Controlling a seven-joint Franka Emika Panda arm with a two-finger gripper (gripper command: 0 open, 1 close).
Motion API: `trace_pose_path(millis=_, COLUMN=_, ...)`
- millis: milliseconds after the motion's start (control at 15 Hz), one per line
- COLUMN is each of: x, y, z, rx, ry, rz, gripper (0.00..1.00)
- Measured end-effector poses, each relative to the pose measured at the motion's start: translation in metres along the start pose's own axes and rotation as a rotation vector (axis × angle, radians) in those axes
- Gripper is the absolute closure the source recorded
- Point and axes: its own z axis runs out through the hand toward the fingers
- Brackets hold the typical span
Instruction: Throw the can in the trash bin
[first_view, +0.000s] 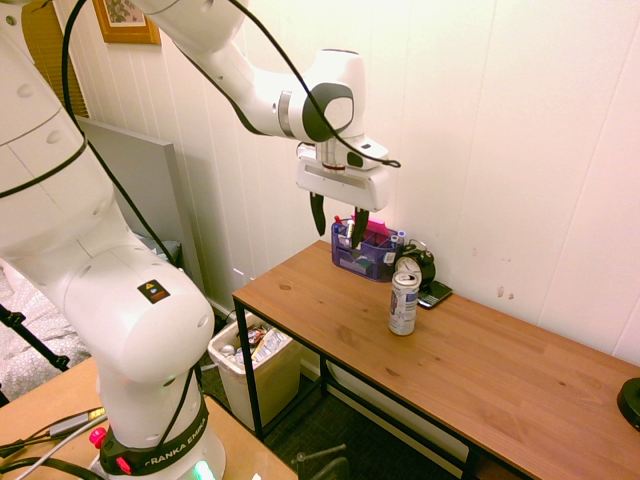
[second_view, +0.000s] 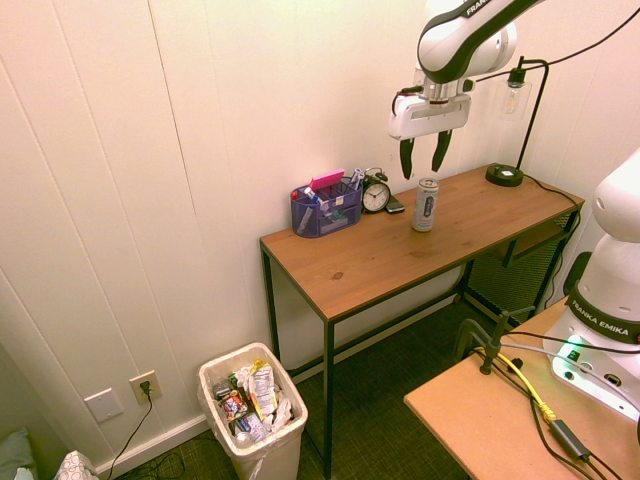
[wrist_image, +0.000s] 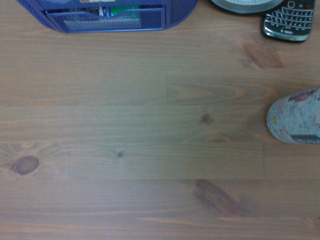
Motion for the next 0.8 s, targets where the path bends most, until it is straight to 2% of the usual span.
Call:
trace_pose_path(millis=133, x=0.003, y=0.002, z=0.003, rx=0.003, ry=0.002, rz=0.010, gripper=0.00)
trace_pose_path(millis=333, x=0.018, y=0.016, z=0.031, rx=-0.003, ry=-0.012, rz=0.062, gripper=0.00)
trace_pose_path(millis=600, x=0.064, y=0.053, z=0.072, rx=-0.021, ry=-0.049, rz=0.161, gripper=0.00)
trace_pose_path(millis=800, x=0.100, y=0.053, z=0.082, rx=0.015, ry=-0.072, rz=0.167, gripper=0.00)
